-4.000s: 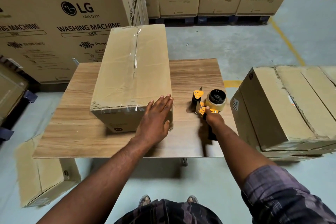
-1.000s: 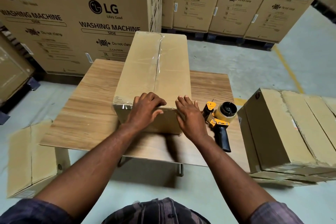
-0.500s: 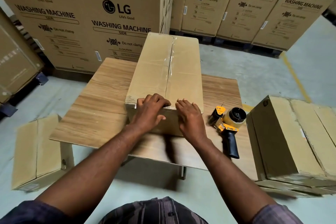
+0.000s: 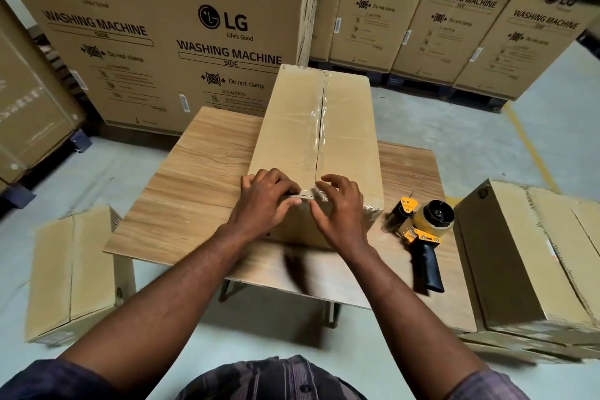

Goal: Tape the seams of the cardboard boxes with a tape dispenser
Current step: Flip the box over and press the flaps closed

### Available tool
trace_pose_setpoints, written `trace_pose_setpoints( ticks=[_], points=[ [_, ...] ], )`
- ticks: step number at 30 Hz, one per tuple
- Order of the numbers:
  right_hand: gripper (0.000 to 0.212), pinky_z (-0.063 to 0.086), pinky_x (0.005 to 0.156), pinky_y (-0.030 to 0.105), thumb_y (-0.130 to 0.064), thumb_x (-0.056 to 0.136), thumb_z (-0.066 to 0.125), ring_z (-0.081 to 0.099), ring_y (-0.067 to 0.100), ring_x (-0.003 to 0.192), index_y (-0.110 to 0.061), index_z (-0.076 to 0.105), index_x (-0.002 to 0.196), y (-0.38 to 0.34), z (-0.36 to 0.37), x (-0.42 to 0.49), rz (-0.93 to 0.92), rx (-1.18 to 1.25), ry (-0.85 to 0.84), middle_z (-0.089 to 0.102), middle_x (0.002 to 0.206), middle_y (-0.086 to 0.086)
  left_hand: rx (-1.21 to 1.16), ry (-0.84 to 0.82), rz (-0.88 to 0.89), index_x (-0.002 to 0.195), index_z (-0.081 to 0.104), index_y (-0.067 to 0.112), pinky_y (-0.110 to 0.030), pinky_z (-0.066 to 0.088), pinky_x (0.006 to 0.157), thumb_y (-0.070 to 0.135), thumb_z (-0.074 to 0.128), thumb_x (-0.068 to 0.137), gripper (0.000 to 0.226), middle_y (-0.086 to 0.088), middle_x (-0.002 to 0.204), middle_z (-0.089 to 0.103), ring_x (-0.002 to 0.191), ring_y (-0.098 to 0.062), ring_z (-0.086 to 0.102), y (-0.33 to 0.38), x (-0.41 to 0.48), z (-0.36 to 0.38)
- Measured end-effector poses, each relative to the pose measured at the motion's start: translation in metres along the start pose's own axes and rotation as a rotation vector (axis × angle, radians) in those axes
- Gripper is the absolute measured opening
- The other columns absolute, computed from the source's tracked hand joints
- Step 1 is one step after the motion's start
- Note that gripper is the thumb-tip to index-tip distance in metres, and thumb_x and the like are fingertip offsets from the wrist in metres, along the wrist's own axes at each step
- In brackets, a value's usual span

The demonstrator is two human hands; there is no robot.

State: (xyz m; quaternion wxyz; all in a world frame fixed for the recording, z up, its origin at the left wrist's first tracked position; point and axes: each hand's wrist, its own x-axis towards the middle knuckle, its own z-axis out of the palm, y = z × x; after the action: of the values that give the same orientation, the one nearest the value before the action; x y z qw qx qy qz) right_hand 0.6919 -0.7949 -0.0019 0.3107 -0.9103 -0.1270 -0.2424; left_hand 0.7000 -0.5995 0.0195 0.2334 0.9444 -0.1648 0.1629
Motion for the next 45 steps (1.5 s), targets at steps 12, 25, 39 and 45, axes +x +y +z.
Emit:
trace_pose_setpoints(
  ticks=[12, 25, 39, 45],
  points=[
    [0.025, 0.045, 0.087, 0.038, -0.022, 0.083, 0.079, 0.057, 0.024, 0.102, -0.016, 0.076, 0.108, -0.047, 0.017, 0.010, 0.079, -0.021, -0.090, 0.068, 0.108, 0.002, -0.131, -0.018, 0.004, 0.106, 0.071, 0.034, -0.036, 0.031, 0.084, 0.048, 0.072, 0.083, 0.027, 0.011, 0.105, 0.057, 0.106, -0.012, 0.048, -0.045, -0.008, -0.020],
    [0.013, 0.038, 0.081, 0.039, -0.036, 0.089, 0.075, 0.053, 0.024, 0.101, -0.027, 0.075, 0.098, -0.076, 0.036, 0.015, 0.118, -0.168, -0.134, 0.066, 0.101, -0.002, -0.406, -0.003, -0.041, 0.101, 0.073, 0.026, -0.025, 0.043, 0.087, 0.022, 0.078, 0.085, 0.018, 0.007, 0.098, 0.059, 0.101, -0.014, 0.054, -0.066, -0.010, -0.018],
    [0.022, 0.037, 0.083, 0.038, -0.047, 0.086, 0.071, 0.050, 0.022, 0.105, -0.029, 0.072, 0.099, -0.099, 0.054, 0.032, 0.163, -0.081, -0.264, 0.063, 0.104, -0.003, -0.833, 0.211, -0.630, 0.101, 0.057, 0.018, -0.012, 0.050, 0.069, -0.006, 0.075, 0.079, 0.037, -0.002, 0.086, 0.063, 0.079, -0.013, 0.062, -0.050, -0.039, 0.000],
    [0.031, 0.037, 0.083, 0.040, -0.049, 0.082, 0.076, 0.052, 0.022, 0.101, -0.029, 0.062, 0.100, -0.106, 0.064, 0.042, 0.181, -0.137, -0.316, 0.061, 0.102, -0.004, -0.848, 0.238, -0.717, 0.112, 0.054, 0.015, -0.010, 0.050, 0.068, -0.003, 0.070, 0.085, 0.035, 0.000, 0.096, 0.068, 0.078, 0.002, 0.064, -0.039, -0.050, 0.009]
  ],
)
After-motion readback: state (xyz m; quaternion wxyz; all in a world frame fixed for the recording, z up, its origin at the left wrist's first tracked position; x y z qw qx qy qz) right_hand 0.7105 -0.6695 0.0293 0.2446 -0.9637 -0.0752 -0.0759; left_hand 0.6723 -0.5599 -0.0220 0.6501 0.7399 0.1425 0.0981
